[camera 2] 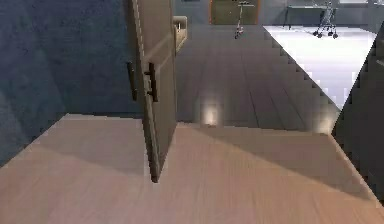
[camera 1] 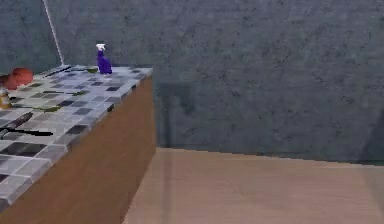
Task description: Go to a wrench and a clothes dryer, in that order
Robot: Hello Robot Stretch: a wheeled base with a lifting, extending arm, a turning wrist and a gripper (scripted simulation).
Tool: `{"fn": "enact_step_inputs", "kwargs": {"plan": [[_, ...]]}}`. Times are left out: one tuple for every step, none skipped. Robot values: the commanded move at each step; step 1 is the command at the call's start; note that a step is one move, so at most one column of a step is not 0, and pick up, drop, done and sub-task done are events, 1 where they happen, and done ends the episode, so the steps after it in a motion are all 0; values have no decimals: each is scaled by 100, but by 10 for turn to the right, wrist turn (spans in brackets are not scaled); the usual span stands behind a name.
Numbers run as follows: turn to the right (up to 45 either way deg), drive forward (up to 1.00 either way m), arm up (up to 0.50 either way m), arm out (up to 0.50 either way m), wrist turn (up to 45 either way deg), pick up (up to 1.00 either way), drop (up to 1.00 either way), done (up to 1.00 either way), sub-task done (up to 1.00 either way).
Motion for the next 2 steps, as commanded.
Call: {"fn": "enact_step_inputs", "kwargs": {"plan": [[450, 0, 0, 0, 0, 0, 0, 0, 0], [450, 0, 0, 0, 0, 0, 0, 0, 0]]}}
